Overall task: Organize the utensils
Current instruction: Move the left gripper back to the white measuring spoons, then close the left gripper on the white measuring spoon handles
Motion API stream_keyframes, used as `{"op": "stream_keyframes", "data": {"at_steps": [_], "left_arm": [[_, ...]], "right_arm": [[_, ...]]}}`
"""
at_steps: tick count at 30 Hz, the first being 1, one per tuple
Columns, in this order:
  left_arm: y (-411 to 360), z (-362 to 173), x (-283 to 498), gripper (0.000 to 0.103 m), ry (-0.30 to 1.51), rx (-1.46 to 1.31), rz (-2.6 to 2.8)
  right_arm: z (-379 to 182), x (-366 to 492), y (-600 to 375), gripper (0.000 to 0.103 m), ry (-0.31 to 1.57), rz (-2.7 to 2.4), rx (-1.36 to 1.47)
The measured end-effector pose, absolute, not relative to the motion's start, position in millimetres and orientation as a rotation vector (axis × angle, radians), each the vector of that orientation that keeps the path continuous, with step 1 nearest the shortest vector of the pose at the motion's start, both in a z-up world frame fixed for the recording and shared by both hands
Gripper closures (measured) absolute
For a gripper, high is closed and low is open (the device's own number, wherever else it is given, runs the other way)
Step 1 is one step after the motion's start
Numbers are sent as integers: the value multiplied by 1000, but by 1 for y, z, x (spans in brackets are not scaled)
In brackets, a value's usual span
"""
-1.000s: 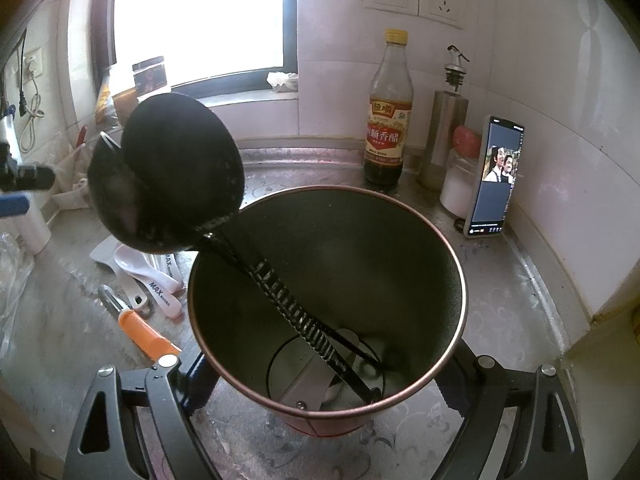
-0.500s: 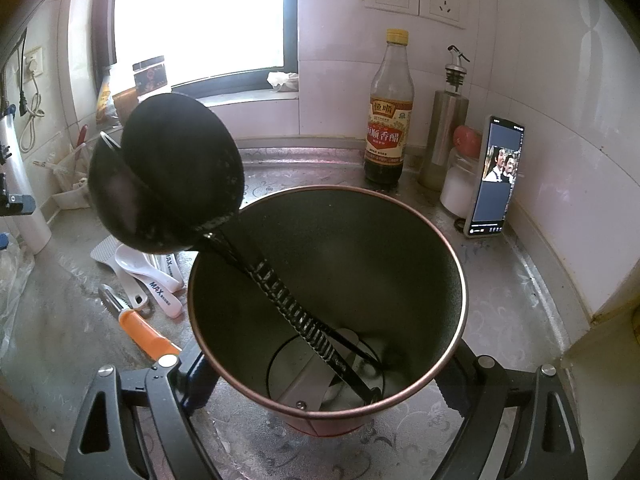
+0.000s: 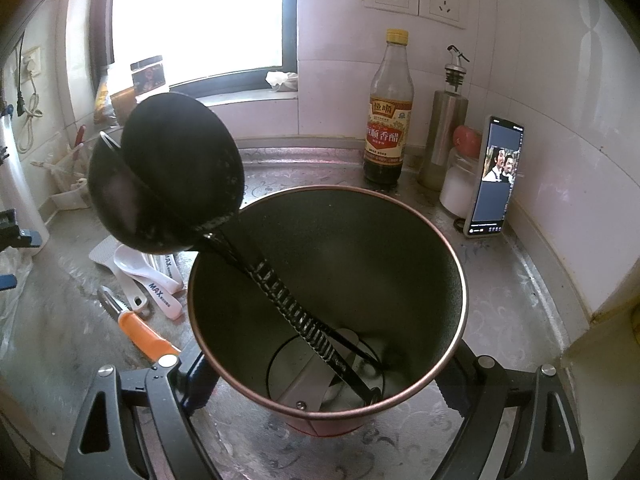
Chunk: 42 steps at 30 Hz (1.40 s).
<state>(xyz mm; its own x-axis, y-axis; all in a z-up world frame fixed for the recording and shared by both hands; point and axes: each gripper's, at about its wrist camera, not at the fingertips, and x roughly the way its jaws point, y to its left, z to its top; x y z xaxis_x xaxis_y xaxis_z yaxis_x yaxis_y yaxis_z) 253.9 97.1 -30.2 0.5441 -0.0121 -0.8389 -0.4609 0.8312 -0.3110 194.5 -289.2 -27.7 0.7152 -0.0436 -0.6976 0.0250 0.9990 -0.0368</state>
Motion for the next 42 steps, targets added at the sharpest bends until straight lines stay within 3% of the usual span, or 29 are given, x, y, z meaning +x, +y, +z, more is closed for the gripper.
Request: {"op": "stream_keyframes", "data": {"at_steps": [27,30,35,37,42], "left_arm": [[98,-89,323,7,1050,-922,-64],[99,-93,324,17,1038,-956,-86],[101,-97,325,47,1040,-974,-88],[104,-99,325,52,1022,-992,-83],[114,-106,322,53,977,-1063,-91]], "right_arm": [[-27,198,-283,12,780,-62,-39],[-27,198,-283,12,781,-62,-41],[-28,199,-283,12,781,-62,-41],[-27,199,-283,12,781,-62,-41],[-27,199,-283,12,781,-62,-41]]}}
